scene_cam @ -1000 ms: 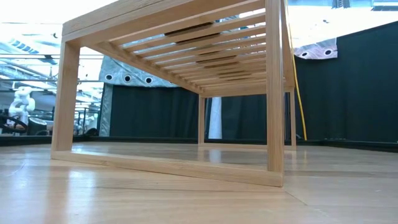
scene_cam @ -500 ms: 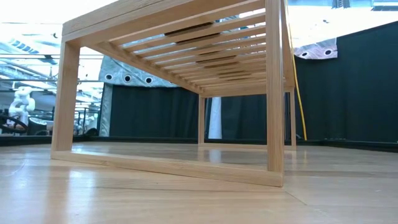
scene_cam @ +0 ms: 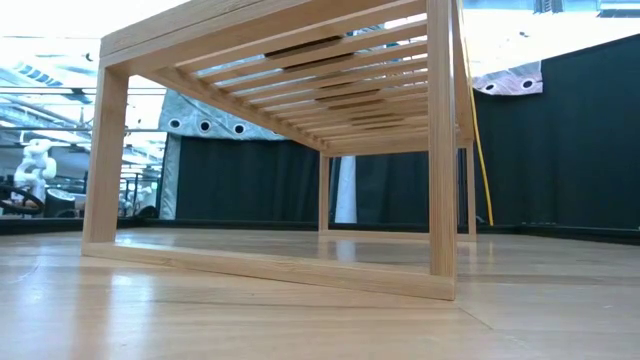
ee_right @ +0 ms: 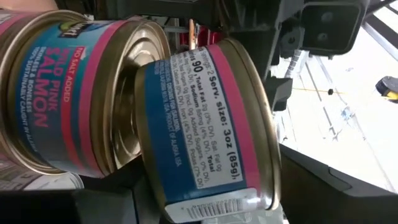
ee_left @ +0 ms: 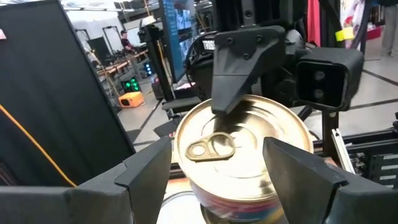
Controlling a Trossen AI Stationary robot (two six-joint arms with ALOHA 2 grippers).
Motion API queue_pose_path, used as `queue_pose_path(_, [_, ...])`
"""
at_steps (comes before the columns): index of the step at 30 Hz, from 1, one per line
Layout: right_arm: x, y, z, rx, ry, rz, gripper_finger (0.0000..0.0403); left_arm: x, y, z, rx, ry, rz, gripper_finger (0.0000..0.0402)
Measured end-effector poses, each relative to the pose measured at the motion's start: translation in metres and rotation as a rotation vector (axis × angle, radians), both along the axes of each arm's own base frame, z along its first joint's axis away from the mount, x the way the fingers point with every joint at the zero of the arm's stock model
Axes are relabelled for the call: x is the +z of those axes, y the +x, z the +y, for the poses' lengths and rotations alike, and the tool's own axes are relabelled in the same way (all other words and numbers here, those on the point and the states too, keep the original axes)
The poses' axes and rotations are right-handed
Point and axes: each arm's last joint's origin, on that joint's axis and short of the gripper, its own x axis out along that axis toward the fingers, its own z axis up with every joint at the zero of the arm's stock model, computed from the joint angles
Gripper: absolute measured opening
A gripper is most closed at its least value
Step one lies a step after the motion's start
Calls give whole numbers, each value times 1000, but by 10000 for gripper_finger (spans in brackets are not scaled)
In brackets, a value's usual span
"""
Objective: Stack canned seafood by type on shelf
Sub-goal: Stack the blue-pink tuna can on top of the other blue-pink tuna can on the shelf
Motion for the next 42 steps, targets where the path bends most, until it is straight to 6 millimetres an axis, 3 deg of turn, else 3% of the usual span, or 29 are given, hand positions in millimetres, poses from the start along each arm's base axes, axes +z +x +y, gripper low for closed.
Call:
queue_pose_path(22, [0, 0, 1, 48, -198, 94, 249, -2, 0, -1, -33, -38, 15, 260])
queue_pose_path(30, [4, 1, 1, 45, -189, 57, 250, -2, 0, -1, -33, -37, 17, 260])
queue_pose_path(42, [4, 1, 1, 46, -207, 67, 306, -3, 0, -1, -33, -38, 24, 260])
